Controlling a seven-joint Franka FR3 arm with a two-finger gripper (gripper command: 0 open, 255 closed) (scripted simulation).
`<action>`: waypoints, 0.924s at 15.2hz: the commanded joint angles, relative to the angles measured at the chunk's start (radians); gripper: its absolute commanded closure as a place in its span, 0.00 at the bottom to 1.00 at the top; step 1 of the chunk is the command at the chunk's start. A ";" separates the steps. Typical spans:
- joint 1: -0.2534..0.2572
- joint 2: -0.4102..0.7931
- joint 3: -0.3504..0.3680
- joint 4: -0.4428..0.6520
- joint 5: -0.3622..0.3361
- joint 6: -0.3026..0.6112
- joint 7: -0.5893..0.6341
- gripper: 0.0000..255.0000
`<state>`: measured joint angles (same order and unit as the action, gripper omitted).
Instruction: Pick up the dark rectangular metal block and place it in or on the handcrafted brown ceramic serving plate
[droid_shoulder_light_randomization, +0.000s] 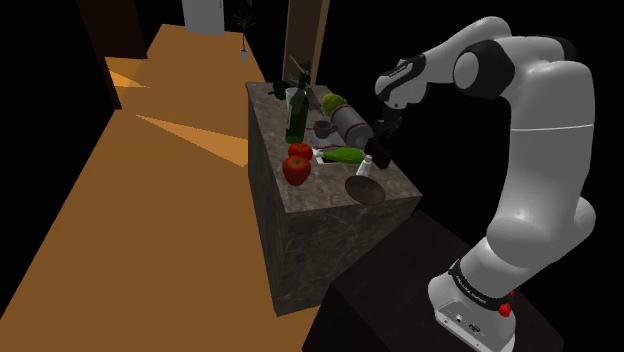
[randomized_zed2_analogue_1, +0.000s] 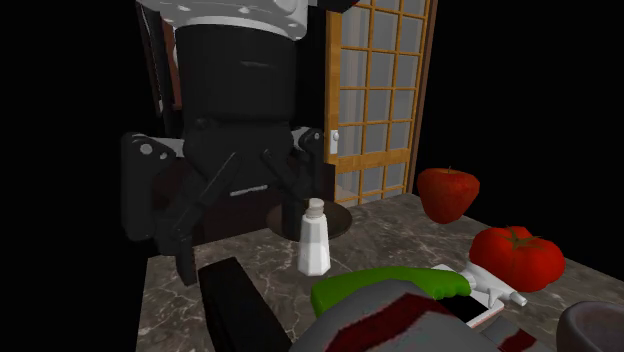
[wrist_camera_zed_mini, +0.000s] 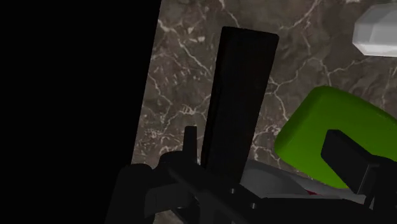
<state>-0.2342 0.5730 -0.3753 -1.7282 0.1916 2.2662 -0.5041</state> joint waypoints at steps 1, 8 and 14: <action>-0.006 0.072 0.006 0.043 0.015 0.036 0.026 0.00; -0.022 0.145 0.023 0.059 0.037 0.094 0.022 0.00; -0.026 0.160 0.028 0.061 0.042 0.107 0.020 0.00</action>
<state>-0.2605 0.7329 -0.3477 -1.6670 0.2333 2.3723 -0.4843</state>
